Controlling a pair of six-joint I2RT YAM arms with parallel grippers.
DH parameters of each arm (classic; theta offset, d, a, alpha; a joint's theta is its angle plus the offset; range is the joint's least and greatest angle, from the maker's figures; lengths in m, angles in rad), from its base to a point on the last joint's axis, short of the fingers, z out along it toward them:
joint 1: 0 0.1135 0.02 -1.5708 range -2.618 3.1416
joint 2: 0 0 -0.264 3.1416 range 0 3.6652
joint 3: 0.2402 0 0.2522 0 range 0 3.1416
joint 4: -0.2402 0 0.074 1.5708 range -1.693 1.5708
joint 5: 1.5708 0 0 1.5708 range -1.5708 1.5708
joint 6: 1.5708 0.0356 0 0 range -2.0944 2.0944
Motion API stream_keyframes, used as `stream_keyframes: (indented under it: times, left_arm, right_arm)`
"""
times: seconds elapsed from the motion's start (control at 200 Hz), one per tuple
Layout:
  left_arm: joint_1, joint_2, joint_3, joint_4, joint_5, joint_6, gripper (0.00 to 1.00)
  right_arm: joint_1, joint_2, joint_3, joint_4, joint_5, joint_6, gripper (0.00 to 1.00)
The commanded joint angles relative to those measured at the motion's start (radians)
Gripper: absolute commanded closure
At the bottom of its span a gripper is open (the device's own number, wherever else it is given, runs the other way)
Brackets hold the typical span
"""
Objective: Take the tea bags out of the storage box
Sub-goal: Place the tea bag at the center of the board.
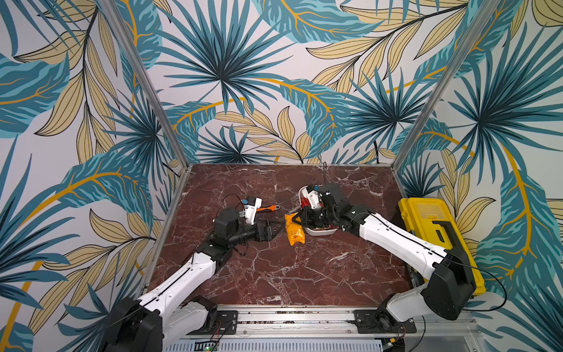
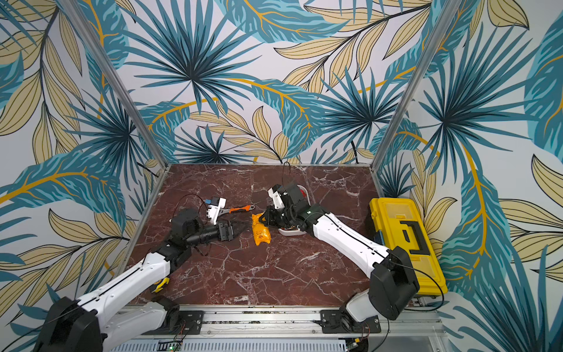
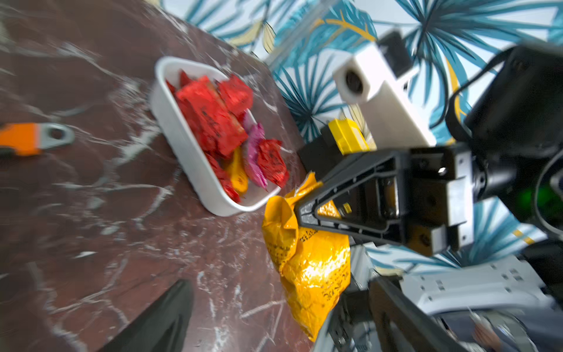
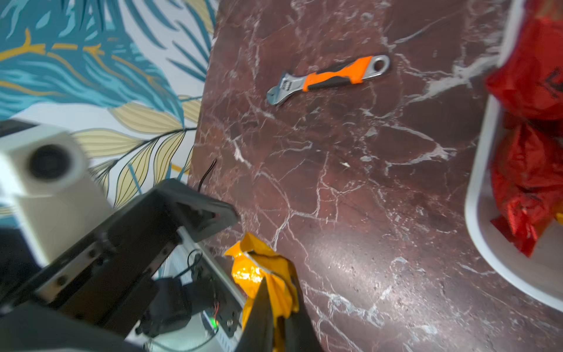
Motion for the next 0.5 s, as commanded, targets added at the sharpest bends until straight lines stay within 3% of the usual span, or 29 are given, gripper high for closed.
stream_keyframes:
  times: [0.0, 0.1, 0.26, 0.496]
  left_arm:
    - [0.02, -0.12, -0.058, -0.216, -0.356, -0.087, 0.01]
    - [0.04, -0.232, -0.092, -0.361, -0.528, -0.141, 0.01]
    - [0.055, -0.427, -0.119, -0.591, -0.707, -0.184, 0.0]
    - [0.06, -0.596, -0.127, -0.751, -0.814, -0.217, 0.0]
  right_arm:
    - [0.069, 0.019, -0.049, 0.154, 0.189, 0.138, 0.93]
    - [0.151, 0.095, -0.021, 0.208, 0.266, 0.189, 0.93]
    - [0.296, 0.272, 0.064, 0.281, 0.323, 0.286, 0.93]
    - [0.399, 0.506, 0.234, 0.32, 0.348, 0.378, 0.92]
